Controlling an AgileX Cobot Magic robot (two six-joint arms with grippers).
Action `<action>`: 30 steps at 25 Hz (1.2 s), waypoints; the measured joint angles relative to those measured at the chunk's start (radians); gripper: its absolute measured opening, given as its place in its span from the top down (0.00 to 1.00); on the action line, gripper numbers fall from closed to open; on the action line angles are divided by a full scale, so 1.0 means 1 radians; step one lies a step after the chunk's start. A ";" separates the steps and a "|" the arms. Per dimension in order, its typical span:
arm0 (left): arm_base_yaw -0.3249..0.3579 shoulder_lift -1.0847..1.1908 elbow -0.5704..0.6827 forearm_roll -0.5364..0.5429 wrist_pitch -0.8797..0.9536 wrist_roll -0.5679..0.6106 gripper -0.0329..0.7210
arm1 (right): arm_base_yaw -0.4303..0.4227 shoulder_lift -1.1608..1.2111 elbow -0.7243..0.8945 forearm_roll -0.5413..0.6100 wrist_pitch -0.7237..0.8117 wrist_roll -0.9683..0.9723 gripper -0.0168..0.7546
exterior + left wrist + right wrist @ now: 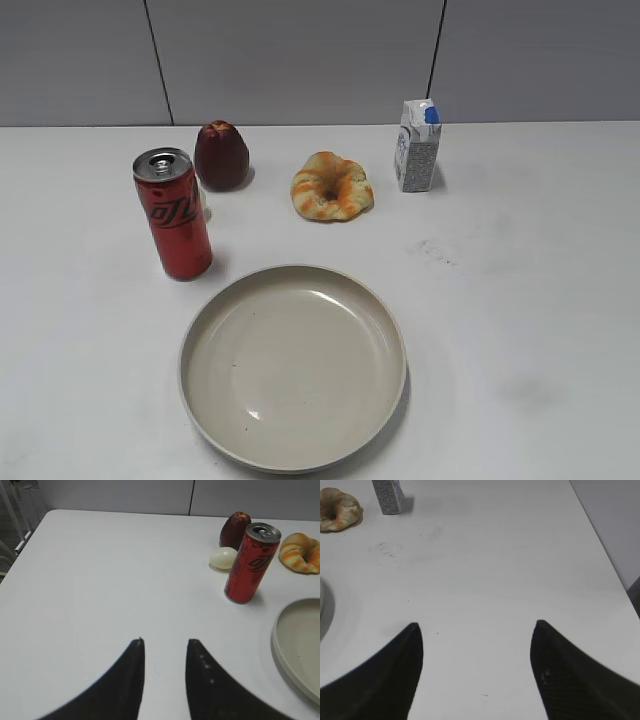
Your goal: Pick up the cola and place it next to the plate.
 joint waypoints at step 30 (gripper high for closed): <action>0.000 0.000 0.000 0.000 0.000 0.000 0.65 | 0.010 0.605 -0.034 0.282 -0.479 -0.204 0.32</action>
